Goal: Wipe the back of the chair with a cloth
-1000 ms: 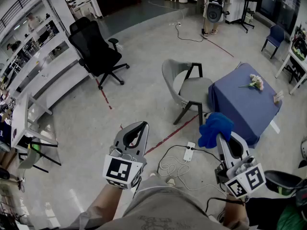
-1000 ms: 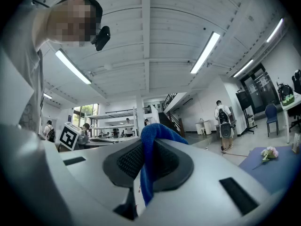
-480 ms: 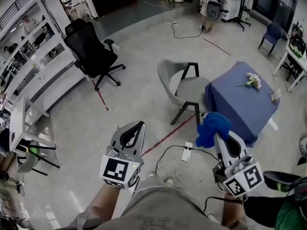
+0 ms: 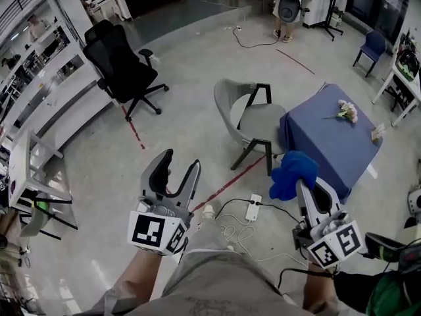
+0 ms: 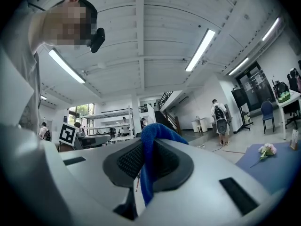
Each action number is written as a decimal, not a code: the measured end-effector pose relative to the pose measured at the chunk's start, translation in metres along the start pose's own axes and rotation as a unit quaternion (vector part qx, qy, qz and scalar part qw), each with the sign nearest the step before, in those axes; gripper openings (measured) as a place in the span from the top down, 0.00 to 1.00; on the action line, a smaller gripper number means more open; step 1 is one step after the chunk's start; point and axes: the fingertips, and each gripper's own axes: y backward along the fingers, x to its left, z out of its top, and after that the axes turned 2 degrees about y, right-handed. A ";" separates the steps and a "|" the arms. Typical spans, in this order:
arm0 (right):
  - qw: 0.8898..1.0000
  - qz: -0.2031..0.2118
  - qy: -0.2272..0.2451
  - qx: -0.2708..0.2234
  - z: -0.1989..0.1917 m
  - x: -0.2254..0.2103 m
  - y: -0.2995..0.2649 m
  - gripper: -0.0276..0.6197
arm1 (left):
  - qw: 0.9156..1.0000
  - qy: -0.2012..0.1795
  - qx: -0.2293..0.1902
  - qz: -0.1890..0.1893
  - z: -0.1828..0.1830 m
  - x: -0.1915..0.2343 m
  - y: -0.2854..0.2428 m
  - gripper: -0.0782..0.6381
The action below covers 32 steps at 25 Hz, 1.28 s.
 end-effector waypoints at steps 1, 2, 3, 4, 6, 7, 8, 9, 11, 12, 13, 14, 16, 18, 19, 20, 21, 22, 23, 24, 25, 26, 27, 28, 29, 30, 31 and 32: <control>1.000 -0.002 0.002 -0.001 0.000 -0.003 -0.003 0.87 | 1.000 -0.001 0.002 0.000 -0.002 0.004 -0.004 0.54; 1.000 -0.004 0.004 -0.003 0.000 -0.005 -0.007 0.87 | 1.000 -0.001 0.003 0.000 -0.005 0.008 -0.009 0.54; 1.000 -0.006 0.005 -0.005 -0.002 -0.008 -0.010 0.87 | 1.000 -0.001 0.004 -0.001 -0.008 0.012 -0.015 0.54; 1.000 -0.008 0.005 -0.006 -0.004 -0.012 -0.015 0.87 | 1.000 0.000 0.005 -0.002 -0.012 0.016 -0.020 0.54; 1.000 -0.013 0.006 -0.002 -0.012 -0.018 -0.025 0.87 | 1.000 0.005 0.009 -0.007 -0.021 0.023 -0.033 0.54; 1.000 -0.016 0.006 0.000 -0.017 -0.022 -0.031 0.87 | 1.000 0.007 0.012 -0.010 -0.026 0.027 -0.041 0.54; 1.000 -0.019 0.006 0.003 -0.020 -0.027 -0.038 0.87 | 1.000 0.009 0.016 -0.014 -0.031 0.031 -0.050 0.54; 1.000 -0.022 0.007 0.005 -0.024 -0.033 -0.046 0.87 | 1.000 0.012 0.021 -0.018 -0.037 0.036 -0.060 0.54; 0.999 -0.029 0.006 0.011 -0.030 -0.046 -0.064 0.87 | 0.999 0.022 0.033 -0.025 -0.048 0.046 -0.082 0.54; 0.999 -0.034 0.005 0.013 -0.033 -0.053 -0.075 0.87 | 0.999 0.028 0.037 -0.027 -0.053 0.053 -0.093 0.54; 0.999 -0.041 0.005 0.015 -0.035 -0.061 -0.086 0.87 | 0.998 0.035 0.041 -0.029 -0.057 0.061 -0.105 0.54; 0.999 -0.050 0.008 0.016 -0.038 -0.070 -0.098 0.87 | 0.998 0.041 0.047 -0.031 -0.062 0.069 -0.117 0.54; 0.997 -0.068 0.017 0.022 -0.044 -0.089 -0.123 0.87 | 0.997 0.043 0.060 -0.038 -0.071 0.084 -0.143 0.54; 0.996 -0.079 0.017 0.031 -0.051 -0.107 -0.149 0.87 | 0.995 0.039 0.075 -0.047 -0.082 0.099 -0.173 0.54; 0.996 -0.083 0.014 0.036 -0.054 -0.116 -0.163 0.87 | 0.994 0.038 0.083 -0.053 -0.088 0.106 -0.189 0.54; 0.995 -0.088 0.012 0.040 -0.058 -0.125 -0.178 0.87 | 0.993 0.037 0.091 -0.059 -0.093 0.112 -0.205 0.54; 0.995 -0.092 0.009 0.045 -0.061 -0.134 -0.192 0.87 | 0.992 0.037 0.100 -0.066 -0.099 0.118 -0.222 0.54; 0.994 -0.095 0.007 0.050 -0.065 -0.142 -0.207 0.87 | 0.991 0.037 0.108 -0.073 -0.105 0.124 -0.238 0.54; 0.994 -0.098 0.004 0.054 -0.068 -0.151 -0.221 0.87 | 0.989 0.037 0.118 -0.080 -0.111 0.129 -0.255 0.54; 0.993 -0.101 0.001 0.059 -0.071 -0.160 -0.236 0.87 | 0.987 0.039 0.127 -0.088 -0.117 0.135 -0.272 0.54; 0.993 -0.104 -0.001 0.063 -0.074 -0.168 -0.252 0.87 | 0.985 0.040 0.137 -0.095 -0.123 0.142 -0.288 0.54; 0.992 -0.106 -0.004 0.067 -0.076 -0.176 -0.268 0.87 | 0.983 0.042 0.146 -0.102 -0.130 0.149 -0.305 0.54; 0.992 -0.107 -0.005 0.070 -0.079 -0.184 -0.284 0.87 | 0.981 0.042 0.154 -0.107 -0.137 0.156 -0.320 0.54; 0.992 -0.108 -0.006 0.073 -0.082 -0.192 -0.301 0.87 | 0.980 0.041 0.161 -0.112 -0.145 0.164 -0.335 0.54; 0.991 -0.108 -0.007 0.075 -0.086 -0.200 -0.316 0.87 | 0.978 0.040 0.169 -0.116 -0.152 0.171 -0.349 0.54; 0.991 -0.108 -0.009 0.077 -0.090 -0.208 -0.330 0.87 | 0.976 0.040 0.177 -0.120 -0.161 0.176 -0.362 0.54; 0.991 -0.108 -0.011 0.080 -0.094 -0.216 -0.343 0.87 | 0.974 0.039 0.185 -0.124 -0.168 0.182 -0.374 0.54; 0.991 -0.107 -0.013 0.082 -0.098 -0.222 -0.356 0.87 | 0.972 0.039 0.192 -0.128 -0.175 0.186 -0.385 0.54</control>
